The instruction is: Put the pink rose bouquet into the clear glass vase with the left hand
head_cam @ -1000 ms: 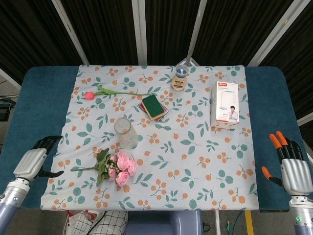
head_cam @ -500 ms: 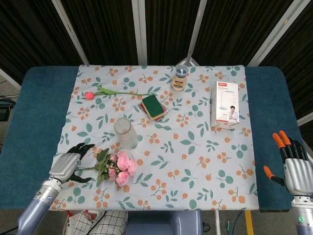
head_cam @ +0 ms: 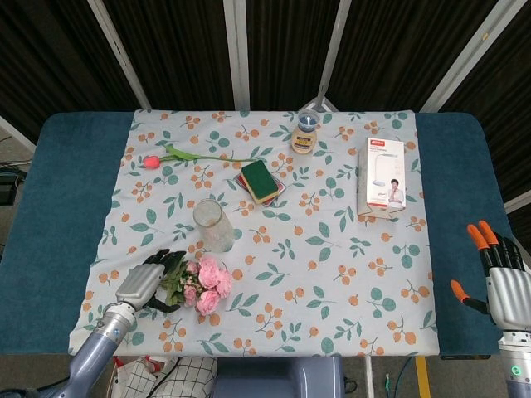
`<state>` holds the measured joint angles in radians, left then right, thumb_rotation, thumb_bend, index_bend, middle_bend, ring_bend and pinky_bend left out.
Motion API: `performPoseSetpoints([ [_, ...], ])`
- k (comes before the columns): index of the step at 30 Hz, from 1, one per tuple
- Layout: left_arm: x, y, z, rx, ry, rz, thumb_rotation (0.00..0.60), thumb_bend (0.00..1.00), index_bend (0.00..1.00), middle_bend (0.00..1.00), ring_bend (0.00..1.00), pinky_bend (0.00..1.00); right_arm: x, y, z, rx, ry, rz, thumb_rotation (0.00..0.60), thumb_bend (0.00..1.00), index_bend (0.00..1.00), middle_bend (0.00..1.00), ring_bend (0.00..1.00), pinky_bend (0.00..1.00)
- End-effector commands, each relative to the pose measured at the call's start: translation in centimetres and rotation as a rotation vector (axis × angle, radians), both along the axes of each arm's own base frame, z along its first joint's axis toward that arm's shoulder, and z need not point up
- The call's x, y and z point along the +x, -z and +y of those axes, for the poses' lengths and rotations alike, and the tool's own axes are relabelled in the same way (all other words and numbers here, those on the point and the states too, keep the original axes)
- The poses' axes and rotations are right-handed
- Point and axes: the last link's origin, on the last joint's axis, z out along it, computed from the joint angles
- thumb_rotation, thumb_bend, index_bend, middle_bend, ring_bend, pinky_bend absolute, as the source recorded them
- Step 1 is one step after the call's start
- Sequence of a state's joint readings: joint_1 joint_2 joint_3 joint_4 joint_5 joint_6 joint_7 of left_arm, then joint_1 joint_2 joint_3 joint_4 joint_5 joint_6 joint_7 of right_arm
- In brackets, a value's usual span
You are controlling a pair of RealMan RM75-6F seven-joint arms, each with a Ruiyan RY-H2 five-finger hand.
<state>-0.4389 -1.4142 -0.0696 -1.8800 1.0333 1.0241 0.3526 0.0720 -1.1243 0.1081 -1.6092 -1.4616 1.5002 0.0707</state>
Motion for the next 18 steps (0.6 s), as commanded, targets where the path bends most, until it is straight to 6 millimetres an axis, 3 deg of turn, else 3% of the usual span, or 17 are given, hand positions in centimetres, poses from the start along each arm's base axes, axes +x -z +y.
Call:
performPoseSetpoints([
  [1, 0.4, 0.6, 0.2, -0.005, 0.008, -0.01, 0.6, 0.07, 0.12, 0.14, 0.03, 0.11, 0.0, 0.0, 0.0, 0.001, 0.001, -0.002, 0.6, 0.28, 0.1, 0.0, 0.01, 0.06],
  [12, 1.8, 2.0, 0.2, -0.003, 0.059, 0.012, 0.6, 0.1, 0.21, 0.24, 0.12, 0.2, -0.1, 0.0, -0.1, 0.006, 0.003, -0.013, 0.6, 0.28, 0.1, 0.0, 0.01, 0.06],
  [18, 2.6, 2.2, 0.4, 0.03, 0.056, -0.004, 0.6, 0.15, 0.27, 0.31, 0.2, 0.31, -0.2, -0.2, -0.1, 0.001, 0.006, -0.026, 0.6, 0.28, 0.1, 0.0, 0.01, 0.06],
])
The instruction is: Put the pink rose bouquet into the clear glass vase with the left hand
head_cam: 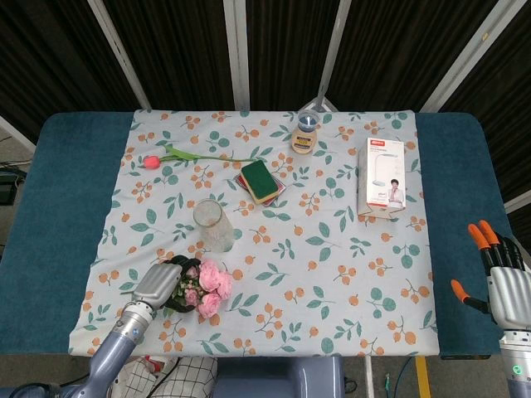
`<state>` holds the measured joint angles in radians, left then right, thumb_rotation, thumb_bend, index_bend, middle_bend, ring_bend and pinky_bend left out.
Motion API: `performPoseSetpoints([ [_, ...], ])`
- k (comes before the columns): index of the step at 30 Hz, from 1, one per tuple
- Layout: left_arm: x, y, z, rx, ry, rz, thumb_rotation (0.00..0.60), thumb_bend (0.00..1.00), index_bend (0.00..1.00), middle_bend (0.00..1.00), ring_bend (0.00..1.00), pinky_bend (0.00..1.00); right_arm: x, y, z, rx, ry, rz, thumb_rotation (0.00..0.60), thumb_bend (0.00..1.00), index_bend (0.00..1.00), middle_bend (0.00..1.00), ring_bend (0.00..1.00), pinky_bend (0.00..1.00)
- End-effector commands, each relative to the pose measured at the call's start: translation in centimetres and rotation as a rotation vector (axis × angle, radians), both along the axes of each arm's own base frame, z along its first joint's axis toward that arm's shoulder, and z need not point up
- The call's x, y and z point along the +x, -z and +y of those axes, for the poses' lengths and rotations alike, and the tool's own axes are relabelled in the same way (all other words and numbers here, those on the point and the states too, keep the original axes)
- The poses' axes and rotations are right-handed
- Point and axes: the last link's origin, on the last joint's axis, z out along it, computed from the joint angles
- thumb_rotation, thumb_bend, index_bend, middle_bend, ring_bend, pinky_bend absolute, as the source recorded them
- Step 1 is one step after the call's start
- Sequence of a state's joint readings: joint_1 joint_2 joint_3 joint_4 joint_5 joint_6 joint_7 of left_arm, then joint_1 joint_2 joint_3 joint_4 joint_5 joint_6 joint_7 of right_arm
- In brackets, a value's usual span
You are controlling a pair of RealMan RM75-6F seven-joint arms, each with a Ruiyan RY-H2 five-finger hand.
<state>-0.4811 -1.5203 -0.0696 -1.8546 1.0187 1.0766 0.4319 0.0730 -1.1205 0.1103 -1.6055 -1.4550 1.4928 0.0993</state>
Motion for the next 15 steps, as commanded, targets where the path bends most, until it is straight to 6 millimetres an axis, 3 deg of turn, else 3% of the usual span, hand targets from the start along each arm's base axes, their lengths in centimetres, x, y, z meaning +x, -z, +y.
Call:
performPoseSetpoints([
  [1, 0.09, 0.1, 0.11, 0.015, 0.0, 0.007, 0.6, 0.15, 0.28, 0.31, 0.2, 0.31, -0.02, -0.01, 0.0, 0.002, 0.001, -0.007, 0.6, 0.28, 0.1, 0.0, 0.01, 0.06],
  [11, 0.35, 0.58, 0.05, 0.001, 0.018, 0.08, 0.6, 0.15, 0.3, 0.31, 0.2, 0.31, 0.0, 0.16, -0.05, 0.015, 0.002, -0.024, 0.6, 0.28, 0.1, 0.0, 0.01, 0.06],
  [15, 0.82, 0.84, -0.01, -0.001, 0.039, 0.107, 0.6, 0.24, 0.36, 0.4, 0.28, 0.4, -0.05, 0.16, -0.08, 0.018, 0.005, -0.033, 0.6, 0.28, 0.1, 0.0, 0.0, 0.06],
])
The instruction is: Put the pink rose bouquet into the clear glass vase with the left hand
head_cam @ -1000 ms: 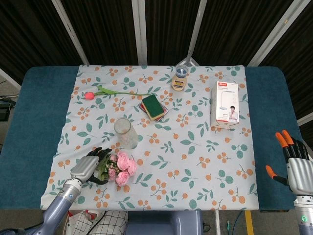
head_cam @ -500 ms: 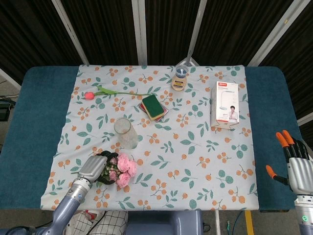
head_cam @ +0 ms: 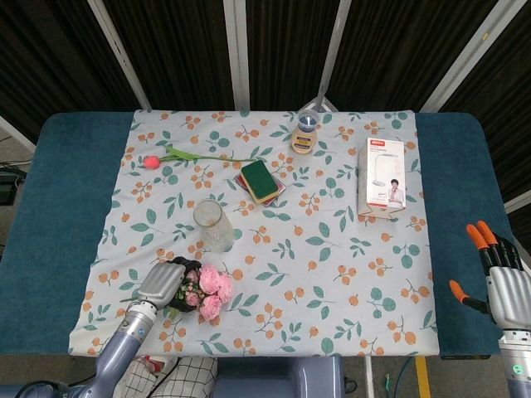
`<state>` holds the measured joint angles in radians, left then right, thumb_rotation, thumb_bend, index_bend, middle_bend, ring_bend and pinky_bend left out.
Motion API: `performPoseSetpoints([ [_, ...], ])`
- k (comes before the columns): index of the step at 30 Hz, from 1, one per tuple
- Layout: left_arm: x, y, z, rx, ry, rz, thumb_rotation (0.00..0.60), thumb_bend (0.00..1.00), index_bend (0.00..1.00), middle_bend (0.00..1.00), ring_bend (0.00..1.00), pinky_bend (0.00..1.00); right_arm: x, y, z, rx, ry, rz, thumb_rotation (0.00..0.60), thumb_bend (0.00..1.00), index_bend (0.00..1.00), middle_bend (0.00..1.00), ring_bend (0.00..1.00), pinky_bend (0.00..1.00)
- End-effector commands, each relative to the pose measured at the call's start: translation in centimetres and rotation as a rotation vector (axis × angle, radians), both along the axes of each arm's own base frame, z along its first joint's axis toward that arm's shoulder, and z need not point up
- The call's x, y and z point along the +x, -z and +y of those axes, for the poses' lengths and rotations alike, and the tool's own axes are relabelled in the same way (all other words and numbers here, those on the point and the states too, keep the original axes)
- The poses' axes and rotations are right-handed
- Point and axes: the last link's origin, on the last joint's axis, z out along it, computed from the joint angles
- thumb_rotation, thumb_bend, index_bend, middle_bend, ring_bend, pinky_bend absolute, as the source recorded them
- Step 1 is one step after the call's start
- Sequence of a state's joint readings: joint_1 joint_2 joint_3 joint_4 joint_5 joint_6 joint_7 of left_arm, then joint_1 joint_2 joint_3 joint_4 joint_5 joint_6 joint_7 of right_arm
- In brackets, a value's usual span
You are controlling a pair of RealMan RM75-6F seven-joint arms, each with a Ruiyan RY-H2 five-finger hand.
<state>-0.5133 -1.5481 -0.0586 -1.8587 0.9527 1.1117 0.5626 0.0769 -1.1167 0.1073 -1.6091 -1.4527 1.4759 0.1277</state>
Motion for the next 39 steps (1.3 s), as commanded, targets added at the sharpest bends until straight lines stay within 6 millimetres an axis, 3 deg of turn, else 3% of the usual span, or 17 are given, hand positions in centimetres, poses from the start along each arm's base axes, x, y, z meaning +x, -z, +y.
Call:
performPoseSetpoints([
  [1, 0.7, 0.3, 0.0, 0.007, 0.013, 0.005, 0.6, 0.28, 0.4, 0.44, 0.31, 0.44, 0.0, 0.0, 0.0, 0.001, -0.001, -0.006, 0.6, 0.28, 0.1, 0.0, 0.01, 0.06],
  [7, 1.2, -0.1, 0.1, 0.093, 0.022, -0.006, 0.6, 0.37, 0.54, 0.56, 0.45, 0.58, 0.0, -0.1, 0.0, -0.004, -0.004, -0.025, 0.6, 0.28, 0.1, 0.0, 0.01, 0.06],
  [13, 0.4, -0.1, 0.2, 0.124, 0.012, 0.048, 0.6, 0.38, 0.54, 0.54, 0.45, 0.59, 0.0, -0.2, 0.1, 0.0, -0.01, -0.043, 0.6, 0.28, 0.1, 0.0, 0.01, 0.06],
  [19, 0.6, -0.7, 0.1, 0.124, 0.018, -0.015, 0.6, 0.37, 0.54, 0.54, 0.45, 0.57, 0.1, -0.1, 0.0, 0.005, -0.009, -0.039, 0.6, 0.28, 0.1, 0.0, 0.01, 0.06],
  [27, 2.7, -4.1, -0.8, 0.156, 0.122, -0.188, 0.6, 0.36, 0.54, 0.53, 0.44, 0.55, 0.1, 0.1, 0.0, 0.007, -0.003, -0.036, 0.6, 0.28, 0.1, 0.0, 0.01, 0.06],
  [34, 4.9, -8.7, -1.9, 0.163, 0.229, -0.355, 0.6, 0.36, 0.53, 0.53, 0.44, 0.54, 0.1, 0.0, 0.0, -0.006, 0.003, -0.031, 0.6, 0.28, 0.1, 0.0, 0.01, 0.06],
  [39, 6.5, -11.6, -1.2, 0.182, 0.253, -0.498, 0.6, 0.36, 0.53, 0.53, 0.44, 0.53, 0.1, 0.0, 0.0, -0.01, 0.003, -0.031, 0.6, 0.28, 0.1, 0.0, 0.01, 0.06],
])
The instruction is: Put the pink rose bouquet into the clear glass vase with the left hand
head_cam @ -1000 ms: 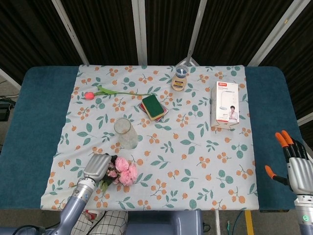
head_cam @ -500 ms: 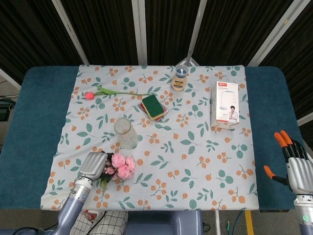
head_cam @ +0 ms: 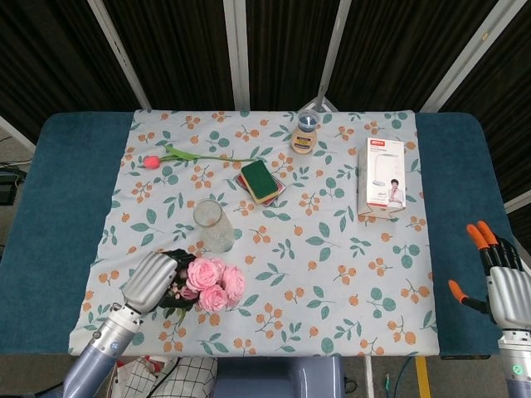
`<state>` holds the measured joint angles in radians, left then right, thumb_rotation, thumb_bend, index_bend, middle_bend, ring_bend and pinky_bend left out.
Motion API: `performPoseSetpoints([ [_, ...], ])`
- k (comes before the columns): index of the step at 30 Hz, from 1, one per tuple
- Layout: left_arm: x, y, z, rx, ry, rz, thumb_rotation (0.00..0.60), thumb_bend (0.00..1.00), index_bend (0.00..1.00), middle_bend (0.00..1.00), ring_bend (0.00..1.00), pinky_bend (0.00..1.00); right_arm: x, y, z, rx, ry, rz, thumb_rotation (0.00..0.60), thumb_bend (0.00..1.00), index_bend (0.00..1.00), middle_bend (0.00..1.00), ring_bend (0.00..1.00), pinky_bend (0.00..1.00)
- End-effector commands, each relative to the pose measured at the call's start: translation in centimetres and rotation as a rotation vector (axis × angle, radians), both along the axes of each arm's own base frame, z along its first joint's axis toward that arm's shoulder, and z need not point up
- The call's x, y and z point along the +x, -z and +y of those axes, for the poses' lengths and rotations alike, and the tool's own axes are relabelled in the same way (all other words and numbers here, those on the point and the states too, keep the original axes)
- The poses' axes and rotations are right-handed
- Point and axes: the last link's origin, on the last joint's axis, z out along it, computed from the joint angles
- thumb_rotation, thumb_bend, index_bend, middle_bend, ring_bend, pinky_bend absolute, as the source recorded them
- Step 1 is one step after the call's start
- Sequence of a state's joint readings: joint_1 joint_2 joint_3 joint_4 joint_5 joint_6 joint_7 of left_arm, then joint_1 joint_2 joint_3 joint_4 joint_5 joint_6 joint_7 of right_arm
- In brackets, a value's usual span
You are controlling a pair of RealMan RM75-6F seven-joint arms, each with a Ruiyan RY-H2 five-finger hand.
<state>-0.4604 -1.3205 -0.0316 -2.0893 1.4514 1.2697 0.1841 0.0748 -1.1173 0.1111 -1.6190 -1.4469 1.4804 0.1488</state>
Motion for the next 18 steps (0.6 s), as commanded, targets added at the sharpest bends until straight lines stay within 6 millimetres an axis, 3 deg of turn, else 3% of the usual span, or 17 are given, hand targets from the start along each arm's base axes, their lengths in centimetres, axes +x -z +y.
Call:
performPoseSetpoints([
  [1, 1.7, -3.0, 0.8, 0.013, 0.029, -0.145, 0.6, 0.36, 0.54, 0.53, 0.44, 0.53, 0.0, 0.1, 0.0, -0.002, 0.001, 0.001, 0.6, 0.28, 0.1, 0.0, 0.01, 0.06],
  [11, 3.8, -6.9, 5.9, 0.037, 0.028, -0.499, 0.6, 0.36, 0.55, 0.53, 0.44, 0.53, -0.2, 0.4, -0.3, -0.005, 0.016, 0.001, 0.6, 0.28, 0.1, 0.0, 0.01, 0.06],
  [18, 4.6, -7.1, 8.3, -0.011, 0.033, -0.6, 0.6, 0.36, 0.55, 0.53, 0.44, 0.53, -0.3, 0.5, -0.5, -0.016, 0.021, -0.007, 0.6, 0.28, 0.1, 0.0, 0.01, 0.06],
])
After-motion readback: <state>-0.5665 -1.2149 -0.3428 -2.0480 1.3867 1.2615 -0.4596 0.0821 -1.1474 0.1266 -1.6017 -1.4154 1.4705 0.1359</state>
